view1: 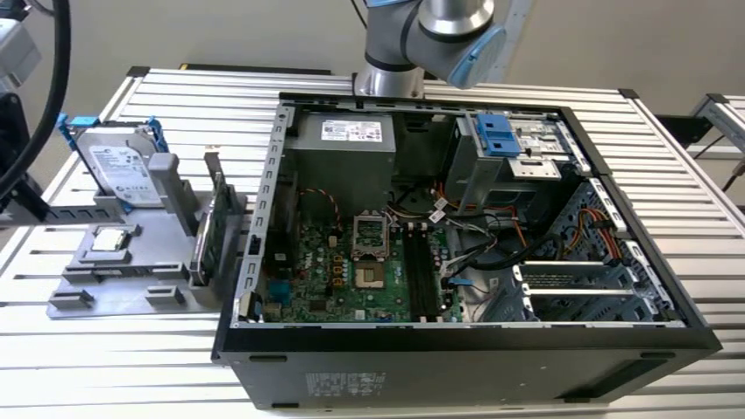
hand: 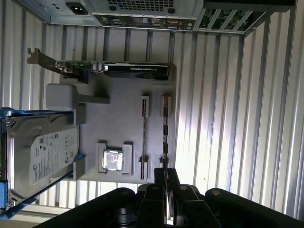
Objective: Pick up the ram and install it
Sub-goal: 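Pick up the ram and move it above insertion slot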
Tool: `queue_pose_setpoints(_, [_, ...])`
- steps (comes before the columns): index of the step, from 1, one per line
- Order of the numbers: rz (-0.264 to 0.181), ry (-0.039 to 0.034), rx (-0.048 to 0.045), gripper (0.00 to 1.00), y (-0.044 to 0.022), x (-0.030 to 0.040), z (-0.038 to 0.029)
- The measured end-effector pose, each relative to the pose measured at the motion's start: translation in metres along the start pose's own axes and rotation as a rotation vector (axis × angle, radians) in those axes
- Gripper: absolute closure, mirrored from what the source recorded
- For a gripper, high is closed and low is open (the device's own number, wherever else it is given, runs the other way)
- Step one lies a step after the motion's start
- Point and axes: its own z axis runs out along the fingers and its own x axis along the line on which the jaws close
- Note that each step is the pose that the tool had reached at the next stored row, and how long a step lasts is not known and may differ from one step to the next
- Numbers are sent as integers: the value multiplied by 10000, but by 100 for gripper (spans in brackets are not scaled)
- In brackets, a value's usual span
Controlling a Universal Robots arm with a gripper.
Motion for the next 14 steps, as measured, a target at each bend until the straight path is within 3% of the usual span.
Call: queue_pose_setpoints(14, [-1, 0, 0, 100, 3, 7, -130])
